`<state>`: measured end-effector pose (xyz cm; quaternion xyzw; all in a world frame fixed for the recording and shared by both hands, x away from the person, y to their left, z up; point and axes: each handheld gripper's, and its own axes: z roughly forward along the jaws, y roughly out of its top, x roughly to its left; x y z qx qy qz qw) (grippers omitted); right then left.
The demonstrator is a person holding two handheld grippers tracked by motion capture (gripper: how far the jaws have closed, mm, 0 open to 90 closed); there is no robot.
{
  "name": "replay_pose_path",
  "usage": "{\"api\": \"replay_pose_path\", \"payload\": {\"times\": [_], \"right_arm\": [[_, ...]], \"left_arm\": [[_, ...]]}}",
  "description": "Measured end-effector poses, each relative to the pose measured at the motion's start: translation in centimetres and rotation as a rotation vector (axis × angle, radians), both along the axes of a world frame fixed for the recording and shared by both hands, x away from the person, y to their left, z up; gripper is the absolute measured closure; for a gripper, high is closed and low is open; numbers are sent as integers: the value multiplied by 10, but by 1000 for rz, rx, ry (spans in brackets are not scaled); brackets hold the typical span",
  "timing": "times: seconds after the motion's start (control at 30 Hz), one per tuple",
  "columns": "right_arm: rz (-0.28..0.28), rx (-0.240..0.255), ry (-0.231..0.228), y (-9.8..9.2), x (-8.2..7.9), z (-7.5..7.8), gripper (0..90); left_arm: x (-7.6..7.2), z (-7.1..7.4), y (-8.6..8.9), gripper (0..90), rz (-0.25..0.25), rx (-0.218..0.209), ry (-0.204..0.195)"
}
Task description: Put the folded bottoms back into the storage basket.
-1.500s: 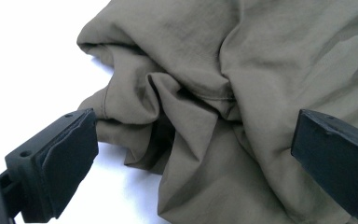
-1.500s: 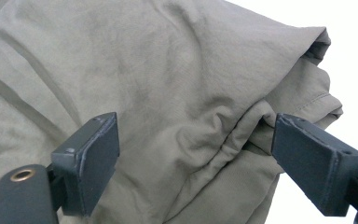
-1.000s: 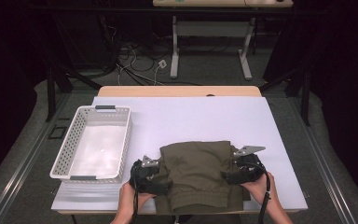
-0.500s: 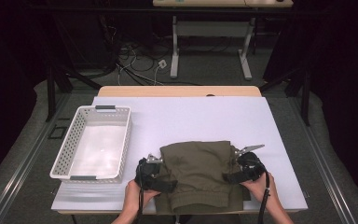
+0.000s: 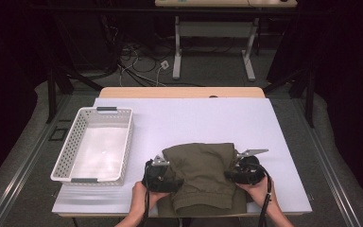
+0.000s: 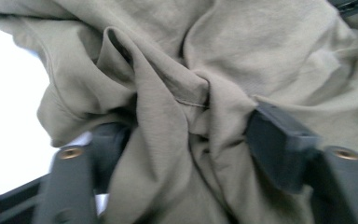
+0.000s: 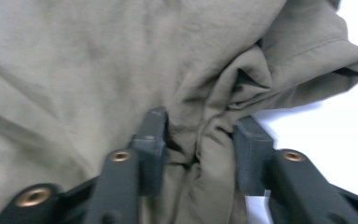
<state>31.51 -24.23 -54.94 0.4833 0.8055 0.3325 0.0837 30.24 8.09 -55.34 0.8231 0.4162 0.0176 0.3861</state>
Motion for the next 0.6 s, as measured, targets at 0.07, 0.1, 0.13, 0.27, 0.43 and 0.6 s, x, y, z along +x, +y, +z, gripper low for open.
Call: {"api": "replay_pose_path", "payload": {"times": [0.07,0.1,0.13,0.27,0.43,0.6], "right_arm": [[8,-23,-18,3,-1,0,636],[7,-20,-18,4,-1,0,656],[9,-29,-22,4,-1,0,681],[28,-20,-33,7,-1,-1,776],[34,-7,-40,9,0,1,814],[52,-5,-73,13,1,5,804]], "left_arm": [[0,0,-1,478,-17,-9,-6],[1,-1,-1,524,-27,-7,-15],[1,-1,-2,553,-31,-6,-19],[3,-1,-1,685,-58,-17,-36],[6,3,1,784,-61,-26,-51],[12,6,6,782,-71,-21,-65]]}}
